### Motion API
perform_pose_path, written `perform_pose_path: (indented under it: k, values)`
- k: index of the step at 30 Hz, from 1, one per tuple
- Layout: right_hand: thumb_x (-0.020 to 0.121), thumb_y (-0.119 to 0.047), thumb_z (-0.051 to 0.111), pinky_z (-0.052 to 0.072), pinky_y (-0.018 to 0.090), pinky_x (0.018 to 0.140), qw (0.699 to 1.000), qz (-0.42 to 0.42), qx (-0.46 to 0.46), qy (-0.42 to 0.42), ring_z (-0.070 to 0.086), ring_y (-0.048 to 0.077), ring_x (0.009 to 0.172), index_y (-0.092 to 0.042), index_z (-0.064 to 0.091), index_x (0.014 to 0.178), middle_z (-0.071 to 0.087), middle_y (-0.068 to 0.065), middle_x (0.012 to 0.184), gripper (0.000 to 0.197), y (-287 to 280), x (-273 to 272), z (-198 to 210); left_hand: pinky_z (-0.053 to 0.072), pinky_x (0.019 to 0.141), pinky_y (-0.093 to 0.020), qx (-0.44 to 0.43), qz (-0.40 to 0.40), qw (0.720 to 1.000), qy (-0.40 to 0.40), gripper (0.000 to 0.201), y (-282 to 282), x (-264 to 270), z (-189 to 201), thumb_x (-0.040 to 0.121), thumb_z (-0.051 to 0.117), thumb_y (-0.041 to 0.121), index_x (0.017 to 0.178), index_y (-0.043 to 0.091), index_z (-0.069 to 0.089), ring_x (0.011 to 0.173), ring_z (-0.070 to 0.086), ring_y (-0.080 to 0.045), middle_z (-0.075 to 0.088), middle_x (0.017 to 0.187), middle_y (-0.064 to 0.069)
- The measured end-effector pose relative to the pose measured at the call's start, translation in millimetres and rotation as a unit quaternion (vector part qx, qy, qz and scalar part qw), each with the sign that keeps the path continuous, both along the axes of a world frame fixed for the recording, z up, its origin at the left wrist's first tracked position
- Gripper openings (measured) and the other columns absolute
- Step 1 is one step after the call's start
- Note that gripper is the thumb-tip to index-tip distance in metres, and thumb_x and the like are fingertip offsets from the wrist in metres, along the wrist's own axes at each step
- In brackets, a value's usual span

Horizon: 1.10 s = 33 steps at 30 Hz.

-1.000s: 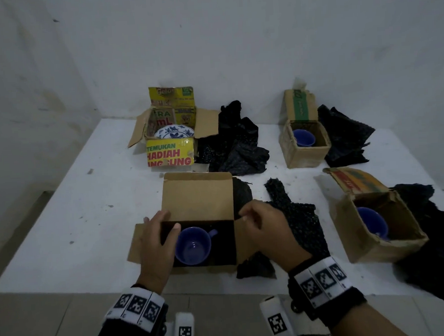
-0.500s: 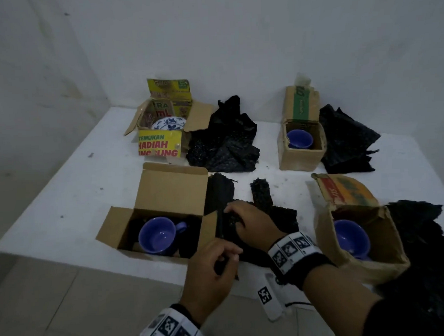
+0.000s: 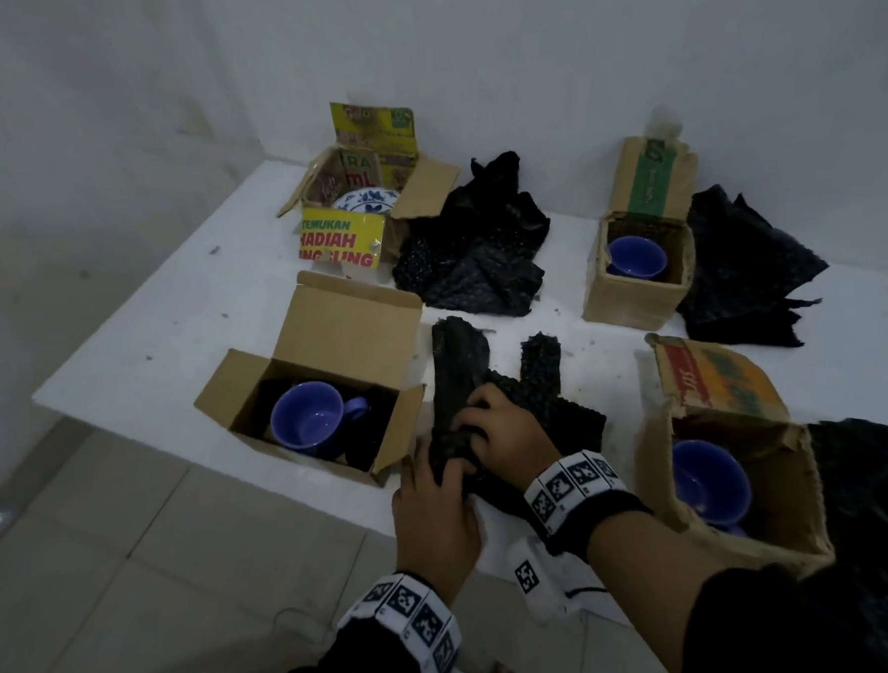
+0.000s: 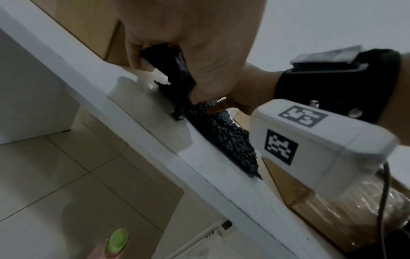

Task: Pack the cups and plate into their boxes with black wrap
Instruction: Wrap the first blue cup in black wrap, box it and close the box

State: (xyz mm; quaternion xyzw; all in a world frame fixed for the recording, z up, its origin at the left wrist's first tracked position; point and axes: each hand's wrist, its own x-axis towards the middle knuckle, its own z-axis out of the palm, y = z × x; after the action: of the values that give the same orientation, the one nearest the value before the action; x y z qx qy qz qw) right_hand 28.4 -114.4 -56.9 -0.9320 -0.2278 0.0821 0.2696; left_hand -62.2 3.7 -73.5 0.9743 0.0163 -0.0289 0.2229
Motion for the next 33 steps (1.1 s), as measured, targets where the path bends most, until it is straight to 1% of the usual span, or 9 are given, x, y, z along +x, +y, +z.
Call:
perform_pose_path:
  k: [5, 9, 15, 18, 21, 23, 26, 31, 33]
  values:
    - [0.085, 0.0, 0.049, 0.049, 0.03, 0.076, 0.989, -0.079, 0.124, -0.017, 0.055, 0.02, 0.09, -0.013, 0.065, 0.106, 0.047, 0.004, 0.118, 0.03, -9.6, -3.4, 25.0, 0.051, 0.064, -0.031, -0.072, -0.037, 0.993, -0.09, 0.037, -14.3, 9.1, 29.3, 0.082, 0.034, 0.022, 0.105, 0.01, 0.061, 0.082, 0.064, -0.029, 0.063, 0.103, -0.012]
    - [0.079, 0.005, 0.048, 0.046, 0.024, 0.069, 0.968, -0.142, 0.168, -0.122, 0.053, 0.018, 0.092, -0.014, 0.061, 0.112, 0.049, 0.004, 0.114, 0.041, -15.3, -0.9, 48.7, 0.044, 0.07, -0.022, -0.109, -0.048, 0.978, -0.17, 0.029, -20.7, 15.7, 65.9, 0.084, 0.04, 0.026, 0.105, 0.017, 0.057, 0.087, 0.056, -0.016, 0.058, 0.104, -0.002]
    - [0.066, -0.022, 0.052, 0.035, 0.034, 0.073, 0.934, -0.203, 0.049, -0.291, 0.052, 0.032, 0.09, -0.02, 0.066, 0.087, 0.057, 0.007, 0.101, 0.026, -20.1, 4.1, 95.2, 0.037, 0.067, -0.011, -0.198, -0.041, 0.935, -0.292, 0.005, 11.2, 33.9, 135.0, 0.087, 0.053, 0.023, 0.092, 0.022, 0.052, 0.081, 0.049, -0.003, 0.05, 0.09, 0.011]
    - [0.069, -0.026, 0.052, 0.027, 0.035, 0.084, 0.931, -0.17, 0.036, -0.322, 0.055, 0.024, 0.095, -0.025, 0.066, 0.085, 0.061, -0.002, 0.1, 0.022, -12.7, 7.9, 116.2, 0.039, 0.068, -0.007, -0.243, -0.031, 0.93, -0.274, 0.012, 53.6, 47.2, 150.2, 0.087, 0.049, 0.021, 0.1, 0.022, 0.05, 0.083, 0.05, -0.002, 0.052, 0.092, 0.013]
    - [0.066, -0.014, 0.05, 0.032, 0.037, 0.092, 0.947, -0.104, 0.096, -0.287, 0.058, 0.017, 0.086, -0.021, 0.065, 0.092, 0.067, -0.004, 0.092, 0.03, 5.0, 9.3, 136.1, 0.049, 0.072, -0.021, -0.254, -0.036, 0.933, -0.252, 0.021, 103.4, 61.9, 155.0, 0.09, 0.052, 0.01, 0.109, 0.018, 0.05, 0.089, 0.058, -0.009, 0.058, 0.099, 0.006]
    - [0.063, -0.006, 0.051, 0.045, 0.035, 0.079, 0.956, -0.06, 0.129, -0.255, 0.059, 0.019, 0.084, -0.018, 0.065, 0.097, 0.068, 0.002, 0.093, 0.038, 22.6, 10.8, 144.0, 0.046, 0.071, -0.012, -0.24, -0.03, 0.939, -0.243, 0.023, 133.7, 69.8, 153.7, 0.087, 0.055, 0.001, 0.105, 0.016, 0.053, 0.087, 0.058, -0.008, 0.061, 0.095, 0.005]
    - [0.062, -0.002, 0.049, 0.042, 0.024, 0.061, 0.965, 0.0, 0.119, -0.234, 0.059, 0.021, 0.08, -0.015, 0.068, 0.09, 0.062, 0.004, 0.096, 0.036, 52.9, 17.5, 144.5, 0.037, 0.066, 0.001, -0.213, -0.011, 0.955, -0.206, 0.019, 174.0, 81.0, 141.6, 0.083, 0.061, -0.001, 0.091, 0.017, 0.057, 0.081, 0.059, -0.012, 0.063, 0.084, 0.004]
    - [0.068, -0.006, 0.048, 0.039, 0.027, 0.05, 0.97, 0.028, 0.065, -0.231, 0.052, 0.029, 0.068, -0.009, 0.074, 0.074, 0.055, 0.014, 0.081, 0.027, 109.7, 33.0, 115.3, 0.043, 0.074, -0.016, -0.191, 0.057, 0.967, -0.156, 0.019, 221.6, 89.7, 107.6, 0.076, 0.066, -0.003, 0.081, 0.015, 0.069, 0.084, 0.064, -0.017, 0.07, 0.084, -0.001]
    - [0.076, -0.015, 0.051, 0.038, 0.031, 0.056, 0.954, 0.02, 0.053, -0.294, 0.045, 0.026, 0.075, -0.01, 0.074, 0.067, 0.053, 0.011, 0.073, 0.025, 129.4, 38.4, 97.9, 0.043, 0.076, -0.023, -0.184, 0.077, 0.968, -0.151, 0.02, 232.1, 88.9, 95.6, 0.075, 0.065, -0.005, 0.081, 0.013, 0.071, 0.085, 0.064, -0.021, 0.069, 0.087, -0.006]
